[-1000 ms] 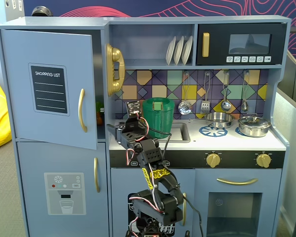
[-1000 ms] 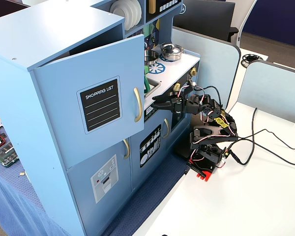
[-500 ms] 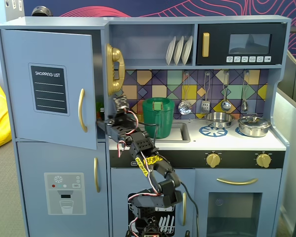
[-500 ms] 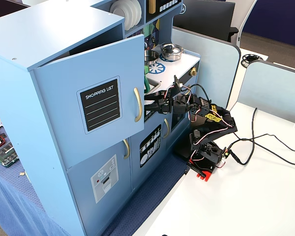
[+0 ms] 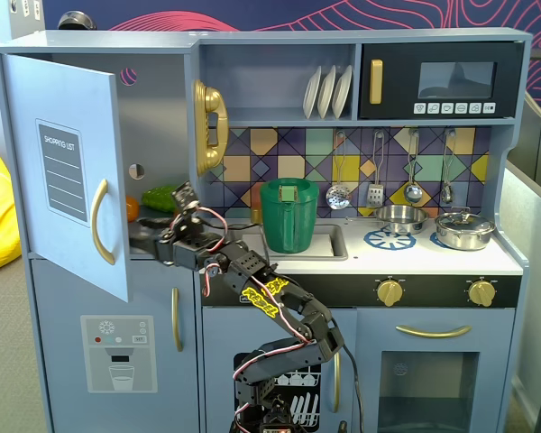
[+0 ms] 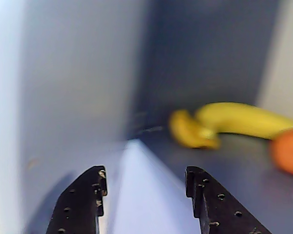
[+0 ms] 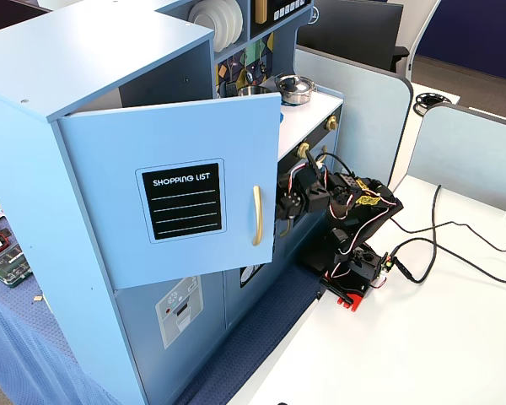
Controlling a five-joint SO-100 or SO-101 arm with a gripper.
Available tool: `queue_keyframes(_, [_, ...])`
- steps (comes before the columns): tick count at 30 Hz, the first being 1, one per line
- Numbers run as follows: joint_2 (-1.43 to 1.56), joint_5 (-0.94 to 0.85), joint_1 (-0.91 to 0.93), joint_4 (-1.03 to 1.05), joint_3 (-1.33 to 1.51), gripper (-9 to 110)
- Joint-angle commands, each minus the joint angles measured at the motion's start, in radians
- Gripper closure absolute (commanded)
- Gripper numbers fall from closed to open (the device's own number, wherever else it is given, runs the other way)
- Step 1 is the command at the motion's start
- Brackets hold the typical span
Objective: Open the left cabinet door
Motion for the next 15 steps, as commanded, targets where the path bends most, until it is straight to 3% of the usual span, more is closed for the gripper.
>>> queue_keyframes(1, [0.026,0.006,0.02,-0.031,-0.044,91])
queue_keyframes(5, [0.075,0.11,0.252,-0.005,0.034,90])
queue_keyframes(15, [0.313,0.11,0.825,0.417,0.356,96])
